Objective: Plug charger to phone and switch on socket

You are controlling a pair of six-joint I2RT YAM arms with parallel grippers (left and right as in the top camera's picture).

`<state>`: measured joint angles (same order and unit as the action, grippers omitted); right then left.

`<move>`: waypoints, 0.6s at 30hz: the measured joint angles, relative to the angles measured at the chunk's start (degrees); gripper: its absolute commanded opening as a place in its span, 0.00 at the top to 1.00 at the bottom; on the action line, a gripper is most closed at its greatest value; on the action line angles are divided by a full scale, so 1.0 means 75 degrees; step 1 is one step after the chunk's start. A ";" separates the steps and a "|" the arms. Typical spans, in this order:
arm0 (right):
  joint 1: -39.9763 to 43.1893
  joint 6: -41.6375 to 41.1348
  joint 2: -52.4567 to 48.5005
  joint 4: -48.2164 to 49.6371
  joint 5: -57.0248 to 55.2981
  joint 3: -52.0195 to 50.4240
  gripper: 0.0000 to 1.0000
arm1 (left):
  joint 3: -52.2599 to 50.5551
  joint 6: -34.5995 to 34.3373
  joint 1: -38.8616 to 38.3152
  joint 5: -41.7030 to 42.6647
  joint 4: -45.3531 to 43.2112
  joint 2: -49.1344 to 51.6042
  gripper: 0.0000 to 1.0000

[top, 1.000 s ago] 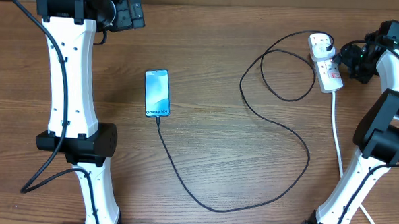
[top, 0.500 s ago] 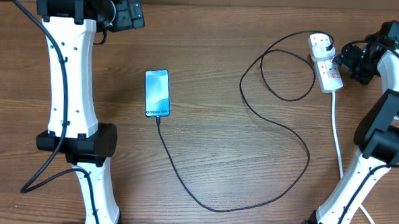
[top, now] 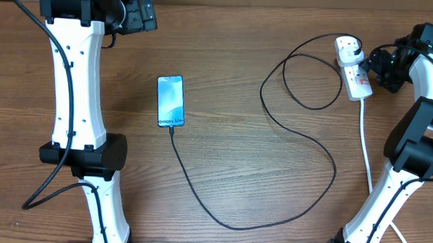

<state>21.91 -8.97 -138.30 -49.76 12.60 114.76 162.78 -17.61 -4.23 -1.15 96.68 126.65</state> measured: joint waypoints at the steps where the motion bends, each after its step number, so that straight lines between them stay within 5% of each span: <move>1: -0.0003 0.0003 0.0000 0.0000 0.0000 0.0000 0.22 | 0.0000 0.0000 0.0000 0.0000 0.0000 0.0000 0.01; 10: -0.0009 0.0009 -0.0058 -0.0536 -0.0012 0.0262 0.14 | 0.0000 0.0000 0.0000 0.0000 0.0000 0.0000 0.00; 18: 0.0143 0.0000 -0.0096 -0.1562 -0.0154 0.1853 0.12 | 0.0000 0.0000 0.0000 0.0000 0.0000 0.0000 0.00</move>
<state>22.98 -8.97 -139.02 -61.47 11.44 128.66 162.78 -17.61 -4.23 -1.15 96.68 126.65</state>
